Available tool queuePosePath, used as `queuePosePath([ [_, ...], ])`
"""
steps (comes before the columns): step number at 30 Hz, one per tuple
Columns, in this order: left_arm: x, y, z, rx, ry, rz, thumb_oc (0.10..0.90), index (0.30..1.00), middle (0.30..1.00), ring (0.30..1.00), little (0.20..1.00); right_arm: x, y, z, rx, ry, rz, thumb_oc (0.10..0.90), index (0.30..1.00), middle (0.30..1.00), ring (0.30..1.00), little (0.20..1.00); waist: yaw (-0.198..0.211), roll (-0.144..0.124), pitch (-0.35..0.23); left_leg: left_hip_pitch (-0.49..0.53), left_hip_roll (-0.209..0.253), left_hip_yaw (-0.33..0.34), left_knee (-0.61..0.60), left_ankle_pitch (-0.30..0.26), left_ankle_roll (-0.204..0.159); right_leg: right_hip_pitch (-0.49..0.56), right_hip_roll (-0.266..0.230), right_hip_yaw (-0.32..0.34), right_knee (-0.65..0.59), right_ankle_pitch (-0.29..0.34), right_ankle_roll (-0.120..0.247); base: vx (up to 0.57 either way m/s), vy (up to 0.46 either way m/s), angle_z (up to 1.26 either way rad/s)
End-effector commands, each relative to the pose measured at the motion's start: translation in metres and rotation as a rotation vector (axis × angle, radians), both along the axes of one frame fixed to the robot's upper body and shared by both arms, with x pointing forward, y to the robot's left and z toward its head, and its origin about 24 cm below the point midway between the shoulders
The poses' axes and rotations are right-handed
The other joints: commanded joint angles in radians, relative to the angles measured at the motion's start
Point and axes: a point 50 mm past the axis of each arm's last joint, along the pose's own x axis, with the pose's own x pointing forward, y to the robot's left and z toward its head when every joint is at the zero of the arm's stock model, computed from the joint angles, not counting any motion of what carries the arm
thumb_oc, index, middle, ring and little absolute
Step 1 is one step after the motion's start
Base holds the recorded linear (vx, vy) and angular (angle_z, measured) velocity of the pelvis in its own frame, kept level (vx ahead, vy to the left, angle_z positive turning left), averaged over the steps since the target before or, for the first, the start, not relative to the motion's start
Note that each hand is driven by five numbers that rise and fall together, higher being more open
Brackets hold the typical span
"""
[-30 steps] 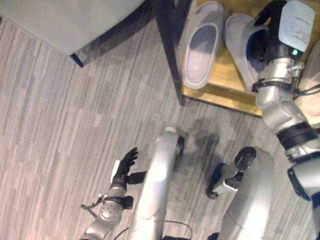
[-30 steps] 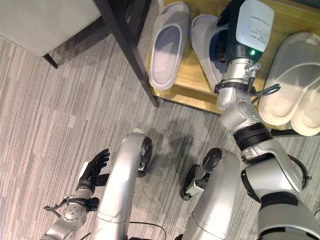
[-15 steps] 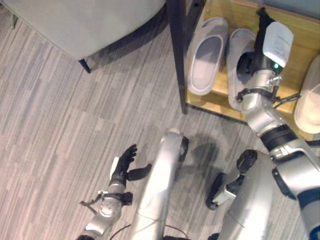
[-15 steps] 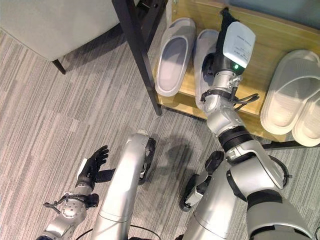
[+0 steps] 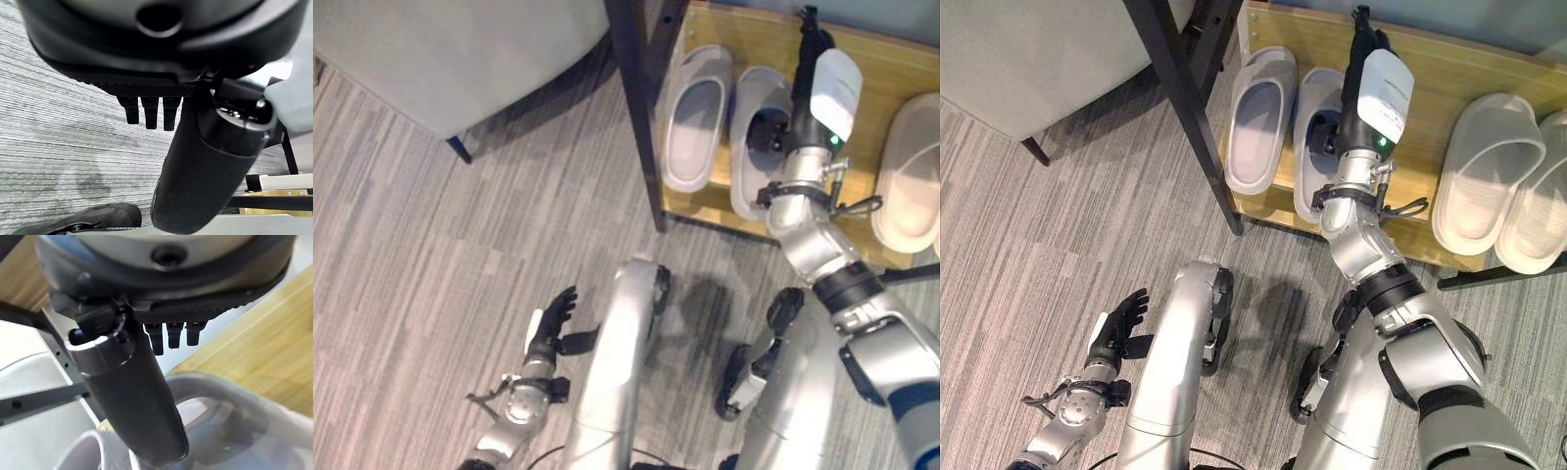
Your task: Arrange the slippers neatly on the shoe rack.
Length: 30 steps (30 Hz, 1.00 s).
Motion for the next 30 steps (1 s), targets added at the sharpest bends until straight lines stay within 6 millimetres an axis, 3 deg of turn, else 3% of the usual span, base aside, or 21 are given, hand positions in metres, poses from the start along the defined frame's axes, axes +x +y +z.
queuePosePath([
  [1,-0.004,0.000,0.018,0.022,-0.103,-0.012,0.800,0.900,0.900,0.900,0.900,-0.024,0.019,0.063,0.008,-0.294,0.134,0.800,0.900,0.900,0.900,0.900,0.021,-0.011,-0.024,0.070,0.022,-0.074,0.062,-0.208,-0.024,-0.021,0.032,0.106,0.068,0.119,-0.058,0.00,0.000,0.00],
  [6,-0.005,0.000,0.017,0.025,-0.101,-0.004,0.800,0.900,0.900,0.900,0.900,-0.033,0.018,0.055,0.061,-0.317,0.178,0.800,0.900,0.900,0.900,0.900,0.011,-0.022,-0.024,0.070,0.024,-0.072,0.065,-0.211,-0.027,-0.020,0.030,0.106,0.072,0.120,-0.056,0.00,0.000,0.00],
  [19,-0.013,0.008,0.011,0.047,-0.069,0.055,0.800,0.900,0.900,0.900,0.900,-0.071,0.013,0.008,0.293,-0.296,0.391,0.800,0.900,0.900,0.900,0.900,-0.018,-0.058,-0.024,0.070,0.042,-0.070,0.083,-0.227,-0.034,-0.033,0.023,0.097,0.094,0.111,-0.053,0.00,0.005,-0.07],
  [25,-0.015,0.010,0.009,0.052,-0.054,0.072,0.800,0.900,0.900,0.900,0.900,-0.071,0.015,-0.017,0.454,-0.199,0.477,0.800,0.900,0.900,0.900,0.900,-0.026,-0.059,-0.024,0.070,0.045,-0.065,0.092,-0.230,-0.036,-0.037,0.022,0.094,0.103,0.108,-0.047,0.00,-0.001,-0.02],
  [30,-0.017,0.011,0.008,0.052,-0.053,0.070,0.800,0.900,0.900,0.900,0.900,-0.067,0.023,-0.017,0.452,-0.178,0.512,0.800,0.900,0.900,0.900,0.900,-0.020,-0.051,-0.024,0.070,0.043,-0.065,0.089,-0.229,-0.038,-0.034,0.022,0.093,0.105,0.109,-0.045,0.00,0.000,0.00],
])
